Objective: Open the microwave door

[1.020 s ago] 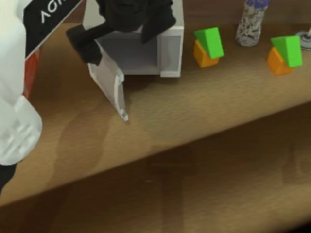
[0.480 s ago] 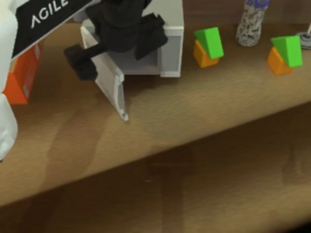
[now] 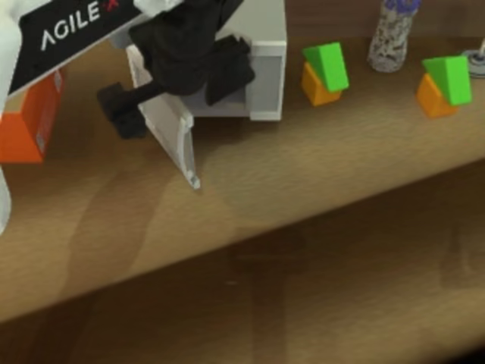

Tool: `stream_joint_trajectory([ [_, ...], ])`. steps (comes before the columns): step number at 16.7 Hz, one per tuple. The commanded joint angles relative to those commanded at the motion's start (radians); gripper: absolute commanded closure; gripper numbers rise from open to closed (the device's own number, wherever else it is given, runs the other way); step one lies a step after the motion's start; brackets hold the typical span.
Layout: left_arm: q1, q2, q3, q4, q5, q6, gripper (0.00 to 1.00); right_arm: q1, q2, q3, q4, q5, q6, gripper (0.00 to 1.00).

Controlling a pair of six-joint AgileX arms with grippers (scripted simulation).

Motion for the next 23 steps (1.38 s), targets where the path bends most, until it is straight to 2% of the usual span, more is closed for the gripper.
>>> stream_joint_trajectory([
  [4, 0.000, 0.000, 0.000, 0.000, 0.000, 0.000, 0.00, 0.000, 0.000, 0.000, 0.000, 0.000, 0.000, 0.00],
  [17, 0.000, 0.000, 0.000, 0.000, 0.000, 0.000, 0.98, 0.000, 0.000, 0.000, 0.000, 0.000, 0.000, 0.00],
  [23, 0.000, 0.000, 0.000, 0.000, 0.000, 0.000, 1.00, 0.000, 0.000, 0.000, 0.000, 0.000, 0.000, 0.00],
])
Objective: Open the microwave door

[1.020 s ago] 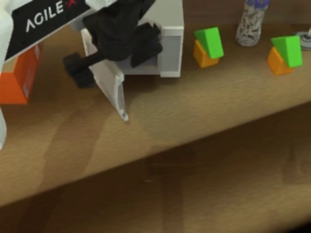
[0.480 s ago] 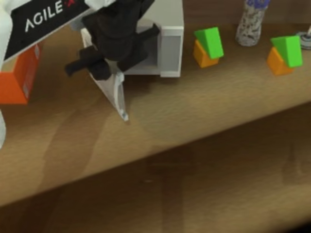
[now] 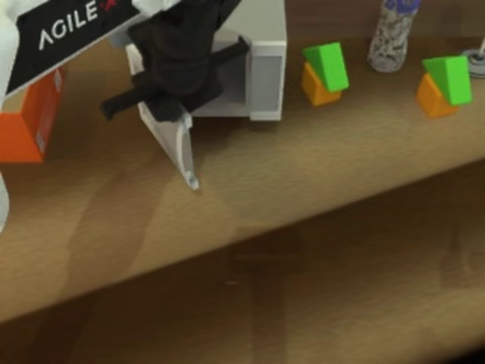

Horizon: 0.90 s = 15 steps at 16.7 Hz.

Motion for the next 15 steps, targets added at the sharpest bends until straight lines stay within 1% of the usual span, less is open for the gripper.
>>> stream_joint_trajectory([
  [4, -0.004, 0.002, 0.000, -0.001, 0.001, 0.000, 1.00, 0.000, 0.000, 0.000, 0.000, 0.000, 0.000, 0.00],
  [7, 0.004, 0.030, 0.019, -0.039, 0.016, 0.005, 1.00, 0.000, 0.000, 0.000, 0.000, 0.000, 0.000, 0.00],
  [10, 0.020, 0.057, 0.086, -0.088, 0.052, 0.010, 1.00, 0.000, 0.000, 0.000, 0.000, 0.000, 0.000, 0.00],
  [15, 0.049, 0.112, 0.228, -0.197, 0.134, 0.030, 1.00, 0.000, 0.000, 0.000, 0.000, 0.000, 0.000, 0.00],
])
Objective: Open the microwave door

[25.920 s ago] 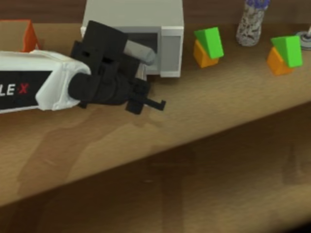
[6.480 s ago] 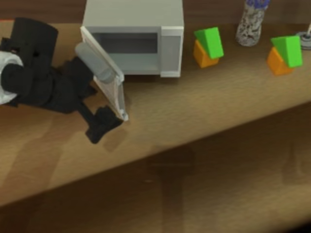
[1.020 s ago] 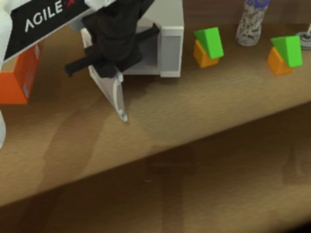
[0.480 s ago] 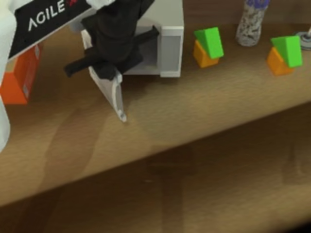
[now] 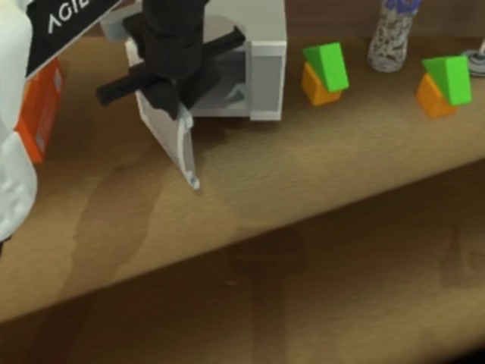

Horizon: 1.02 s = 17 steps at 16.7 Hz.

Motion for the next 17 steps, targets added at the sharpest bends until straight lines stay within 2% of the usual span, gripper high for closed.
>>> stream_joint_trajectory([
  [6, 0.029, 0.064, 0.157, -0.130, 0.099, 0.038, 1.00, 0.000, 0.000, 0.000, 0.000, 0.000, 0.000, 0.00],
  [9, 0.038, 0.083, 0.204, -0.170, 0.131, 0.052, 1.00, 0.000, 0.000, 0.000, 0.000, 0.000, 0.000, 0.00],
  [17, 0.037, 0.087, 0.197, -0.162, 0.138, 0.053, 1.00, 0.000, 0.000, 0.000, 0.000, 0.000, 0.000, 0.00],
])
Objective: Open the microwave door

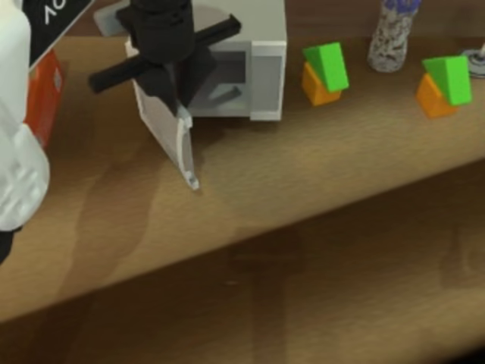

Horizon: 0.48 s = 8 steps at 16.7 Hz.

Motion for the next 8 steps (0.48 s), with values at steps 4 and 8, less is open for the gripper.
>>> stream_joint_trajectory([
  [4, 0.003, -0.029, -0.099, 0.069, 0.000, 0.002, 1.00, 0.000, 0.000, 0.000, 0.000, 0.000, 0.000, 0.00],
  [8, 0.004, -0.039, -0.134, 0.094, 0.000, 0.002, 1.00, 0.000, 0.000, 0.000, 0.000, 0.000, 0.000, 0.00],
])
